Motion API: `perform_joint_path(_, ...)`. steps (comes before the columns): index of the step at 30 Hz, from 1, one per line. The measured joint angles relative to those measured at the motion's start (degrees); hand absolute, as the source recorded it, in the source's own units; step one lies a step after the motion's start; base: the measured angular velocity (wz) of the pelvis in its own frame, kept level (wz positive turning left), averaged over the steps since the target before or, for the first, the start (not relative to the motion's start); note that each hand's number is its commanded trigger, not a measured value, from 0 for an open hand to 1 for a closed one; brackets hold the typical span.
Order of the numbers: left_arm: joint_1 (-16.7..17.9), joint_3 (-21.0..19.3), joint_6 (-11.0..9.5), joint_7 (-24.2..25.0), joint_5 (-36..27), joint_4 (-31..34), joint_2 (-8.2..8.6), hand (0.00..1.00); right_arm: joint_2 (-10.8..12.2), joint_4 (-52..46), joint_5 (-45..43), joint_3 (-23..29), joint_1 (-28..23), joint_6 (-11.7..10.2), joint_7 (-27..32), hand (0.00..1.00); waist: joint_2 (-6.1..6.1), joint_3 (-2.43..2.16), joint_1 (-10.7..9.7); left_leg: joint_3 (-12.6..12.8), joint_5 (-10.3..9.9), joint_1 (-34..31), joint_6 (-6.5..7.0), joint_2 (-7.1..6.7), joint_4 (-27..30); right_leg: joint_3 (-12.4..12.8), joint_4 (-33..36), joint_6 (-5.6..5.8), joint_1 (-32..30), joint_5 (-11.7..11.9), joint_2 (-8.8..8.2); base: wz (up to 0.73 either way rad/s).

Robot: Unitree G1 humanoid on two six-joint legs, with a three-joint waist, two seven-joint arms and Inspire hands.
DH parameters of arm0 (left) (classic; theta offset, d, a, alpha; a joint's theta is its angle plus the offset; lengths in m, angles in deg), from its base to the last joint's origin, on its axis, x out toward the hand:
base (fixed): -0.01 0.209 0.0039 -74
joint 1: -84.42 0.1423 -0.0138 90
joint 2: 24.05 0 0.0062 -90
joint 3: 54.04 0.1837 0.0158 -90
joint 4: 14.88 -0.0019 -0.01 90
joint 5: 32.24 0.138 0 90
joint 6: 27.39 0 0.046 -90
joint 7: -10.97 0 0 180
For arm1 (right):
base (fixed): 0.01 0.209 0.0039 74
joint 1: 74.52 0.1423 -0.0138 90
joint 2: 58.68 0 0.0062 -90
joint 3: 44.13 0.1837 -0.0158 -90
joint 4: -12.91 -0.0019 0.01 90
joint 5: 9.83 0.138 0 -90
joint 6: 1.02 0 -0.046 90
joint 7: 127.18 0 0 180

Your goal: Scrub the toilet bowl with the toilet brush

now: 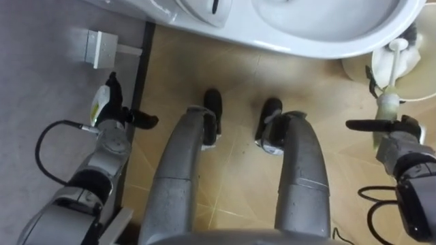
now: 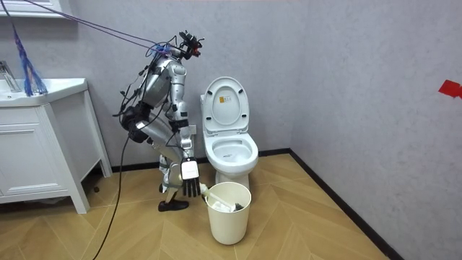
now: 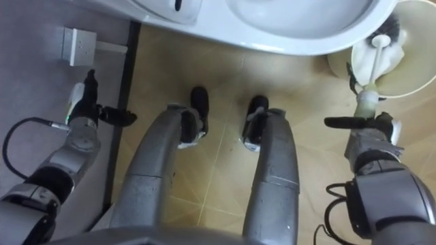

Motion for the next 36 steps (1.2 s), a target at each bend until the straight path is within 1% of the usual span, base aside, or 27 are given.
perform_joint_path(4, 0.2, 0.0, 0.0, 0.0, 0.0, 0.9, -0.33, 0.0, -0.4, 0.0, 2.2, -1.4, 0.3, 0.0, -0.9, 0.0, -0.14, 0.08, 0.1, 0.0, -0.4, -0.4, -0.07, -0.02, 1.1, 0.1, 0.9, -0.07, -0.3, -0.3, -0.03, 0.0)
perform_joint_path(7, 0.7, 0.0, 0.0, -0.1, 0.0, 2.6, -0.95, 0.0, -1.0, 0.0, 3.1, -2.3, 0.4, 0.1, -1.9, 0.0, -0.17, 0.09, 0.3, -0.1, -0.7, -1.3, 0.03, -0.01, 2.2, 0.0, 1.6, -0.07, -1.0, -0.4, 0.03, -0.02)
perform_joint_path(9, 1.2, 0.0, 0.1, -0.1, 0.0, 3.1, -1.42, 0.0, -1.4, 0.0, 3.5, -3.0, 0.5, 0.2, -2.7, 0.0, -0.17, 0.09, 0.4, -0.1, -1.0, -1.5, 0.11, 0.37, 2.8, 0.0, 1.8, -0.08, -1.1, -0.4, 0.13, -0.1)
perform_joint_path(10, 1.7, 0.0, 0.2, -0.1, 0.0, 3.6, -1.78, 0.0, -1.6, 0.0, 3.6, -3.8, 0.5, 0.2, -3.1, 0.0, -0.17, 0.08, 0.4, 0.0, -1.2, -1.5, 0.21, 0.7, 3.1, 0.0, 1.8, -0.07, -1.1, -0.4, 0.21, -0.08)
perform_joint_path(12, 2.9, 0.0, 0.2, -0.3, -0.1, 4.6, -2.41, 0.0, -1.7, -0.2, 3.7, -4.5, 0.6, 0.2, -3.3, 0.0, -0.17, 0.08, 0.4, 0.0, -1.4, -1.7, 0.24, 0.8, 3.5, 0.0, 1.9, -0.04, -1.1, -0.4, 0.64, -0.09)
perform_joint_path(13, 3.3, 0.0, 0.3, -0.9, -0.1, 4.7, -2.5, 0.0, -1.8, -0.2, 3.8, -4.6, 0.6, 0.3, -3.5, 0.0, -0.16, 0.08, 0.7, 0.0, -1.6, -1.7, 0.28, 0.86, 3.9, 0.2, 2.0, 0.09, -1.1, -0.3, 0.96, -0.09)
perform_joint_path(15, 3.9, 0.1, 0.5, -1.3, -0.1, 4.8, -2.5, 0.0, -2.0, -0.2, 4.3, -4.9, 0.6, 0.3, -3.6, 0.0, -0.15, 0.07, 1.0, 0.0, -1.7, -1.7, 0.33, 0.84, 4.1, 0.3, 2.2, 0.16, -1.1, -0.3, 1.03, -0.03)
perform_joint_path(16, 4.1, 0.4, 0.7, -1.4, -0.1, 4.8, -2.49, 0.0, -2.2, -0.1, 4.8, -5.0, 0.6, 0.3, -3.6, 0.09, -0.16, 0.08, 1.2, 0.0, -1.7, -1.7, 0.36, 0.84, 4.4, 0.4, 2.4, 0.23, -1.1, -0.4, 1.03, 0.0)
perform_joint_path(17, 4.2, 0.6, 0.8, -1.4, -0.1, 4.7, -2.5, 0.0, -2.3, 0.0, 5.3, -5.1, 0.6, 0.3, -3.6, 0.46, -0.15, 0.08, 1.3, 0.0, -1.7, -1.7, 0.36, 0.83, 4.5, 0.4, 2.5, 0.24, -1.1, -0.4, 1.04, 0.0)
perform_joint_path(18, 4.4, 1.0, 1.0, -1.4, -0.1, 4.7, -2.5, 0.0, -2.4, 0.1, 6.1, -5.2, 0.6, 0.3, -3.7, 0.91, -0.15, 0.07, 1.4, 0.0, -1.8, -1.7, 0.35, 0.82, 4.7, 0.4, 2.6, 0.24, -1.0, -0.4, 1.11, 0.0)
perform_joint_path(19, 4.7, 1.2, 1.2, -1.4, -0.1, 4.8, -2.48, 0.0, -2.4, 0.1, 6.7, -5.4, 0.6, 0.3, -3.8, 1.0, -0.15, 0.07, 1.4, 0.0, -1.8, -1.7, 0.36, 0.8, 4.7, 0.4, 2.6, 0.24, -1.0, -0.4, 1.09, 0.0)
perform_joint_path(24, 5.1, 1.3, 2.0, -1.4, -0.1, 4.8, -2.48, 0.0, -2.7, 0.5, 8.8, -6.1, 0.2, 0.3, -4.3, 1.0, -0.13, 0.06, 1.4, 0.0, -1.8, -1.7, 0.35, 0.78, 4.9, 0.3, 3.0, 0.21, -1.0, -0.4, 0.92, 0.0)
perform_joint_path(25, 5.0, 1.2, 2.2, -1.4, -0.1, 4.7, -2.49, 0.0, -3.0, 0.6, 9.3, -6.8, -0.1, 0.4, -5.2, 1.0, -0.13, 0.06, 1.4, 0.0, -1.8, -1.7, 0.35, 0.74, 5.1, 0.3, 3.2, 0.2, -1.0, -0.4, 0.9, 0.0)
perform_joint_path(29, 5.1, 1.2, 2.6, -0.8, -0.2, 4.7, -2.49, 0.0, -3.0, 0.6, 11.2, -7.3, -1.2, 0.4, -7.6, 1.0, -0.1, 0.05, 1.6, 0.0, -1.8, -1.7, 0.34, 0.63, 5.5, 0.1, 3.6, 0.2, -1.0, -0.7, 0.81, 0.0)
perform_joint_path(31, 5.1, 1.2, 2.7, -0.1, -0.2, 4.7, -2.51, 0.0, -3.0, 0.6, 12.4, -7.2, -1.5, 0.5, -8.0, 1.0, -0.01, 0.01, 1.5, 0.0, -1.9, -1.9, 0.21, 0.61, 5.6, -0.2, 3.9, -0.14, -1.1, -0.9, 0.14, 0.06)
perform_joint_path(36, 5.2, 1.2, 2.7, 1.9, 0.0, 4.6, -2.52, 0.0, -3.0, 0.7, 13.8, -7.2, -2.2, 1.1, -9.6, 1.0, 0.05, -0.01, 1.7, -0.1, -2.0, -2.2, 0.11, 0.68, 5.7, -0.5, 4.2, -0.15, -1.3, -0.9, -0.03, 0.03)
